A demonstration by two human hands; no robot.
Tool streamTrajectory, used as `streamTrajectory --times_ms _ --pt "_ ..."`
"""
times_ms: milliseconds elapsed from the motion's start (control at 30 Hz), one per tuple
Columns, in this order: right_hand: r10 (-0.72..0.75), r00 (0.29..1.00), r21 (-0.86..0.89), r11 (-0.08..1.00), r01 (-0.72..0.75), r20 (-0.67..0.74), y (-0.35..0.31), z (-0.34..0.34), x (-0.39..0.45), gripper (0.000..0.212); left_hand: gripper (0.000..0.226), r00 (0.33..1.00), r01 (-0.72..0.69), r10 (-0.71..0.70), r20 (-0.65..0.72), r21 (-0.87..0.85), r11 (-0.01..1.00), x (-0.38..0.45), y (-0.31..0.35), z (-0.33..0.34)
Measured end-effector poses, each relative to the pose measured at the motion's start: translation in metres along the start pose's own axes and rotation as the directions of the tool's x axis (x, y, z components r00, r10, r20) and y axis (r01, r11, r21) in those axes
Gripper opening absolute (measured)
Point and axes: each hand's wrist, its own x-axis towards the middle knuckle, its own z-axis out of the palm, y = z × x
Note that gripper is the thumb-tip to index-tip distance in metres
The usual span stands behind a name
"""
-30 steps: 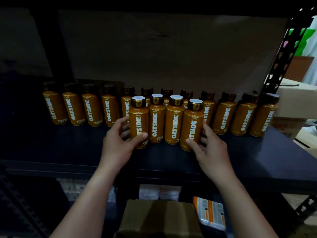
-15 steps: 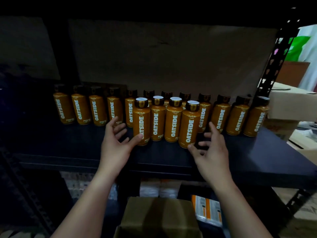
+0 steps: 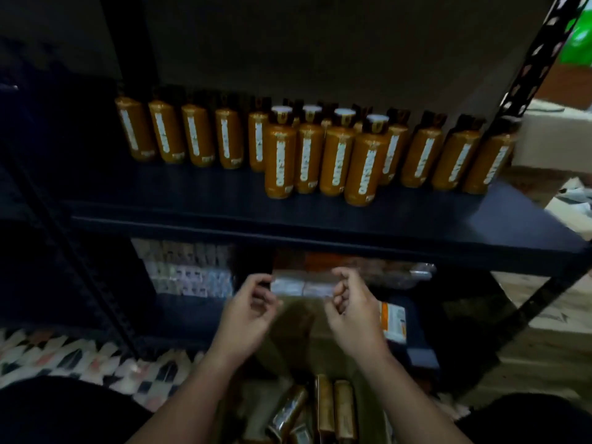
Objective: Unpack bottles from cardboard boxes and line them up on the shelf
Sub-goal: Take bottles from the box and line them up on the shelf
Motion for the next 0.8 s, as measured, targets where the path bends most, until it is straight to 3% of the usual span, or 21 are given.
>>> streamTrajectory --times_ms 67,133,233,300,400,567,667,800 --pt "0.167 0.975 -0.1 0.983 -0.153 0.148 0.04 0.025 -0.019 0.047 0.045 0.978 0.154 -0.167 0.123 0.114 0.982 -0.011 -0.046 0.007" --pt "0.332 0.894 -0.221 0.936 -0.273 0.301 0.078 0.044 -0.04 0.051 0.047 0.917 0.262 -0.331 0.224 0.287 0.921 -0.022 -0.094 0.011" --pt "0.443 0.755 -0.363 0.886 -0.288 0.483 0.119 0.063 -0.066 0.059 0.057 0.801 0.23 -0.493 0.339 0.586 0.777 -0.036 -0.149 0.017" --pt "0.517 0.673 -0.429 0.847 -0.314 0.529 0.14 0.072 -0.076 0.06 0.06 0.752 0.173 -0.561 0.347 0.717 0.675 -0.036 -0.169 0.029" --pt "0.6 0.594 -0.504 0.792 -0.345 0.535 0.165 0.092 -0.095 0.063 0.065 0.709 0.222 -0.62 0.335 0.729 0.648 -0.038 -0.189 0.056" --pt "0.703 0.561 -0.596 0.694 -0.405 0.437 0.188 0.125 -0.116 0.086 0.059 0.666 0.274 -0.684 0.298 0.755 0.595 -0.048 -0.232 0.082" --pt "0.774 0.537 -0.636 0.607 -0.476 0.336 0.199 0.138 -0.12 0.08 0.052 0.679 0.271 -0.676 0.288 0.757 0.594 -0.046 -0.249 0.092" --pt "0.837 0.499 -0.642 0.511 -0.572 0.223 0.205 0.154 -0.111 0.086 0.06 0.749 0.251 -0.616 0.242 0.757 0.603 -0.038 -0.258 0.113"
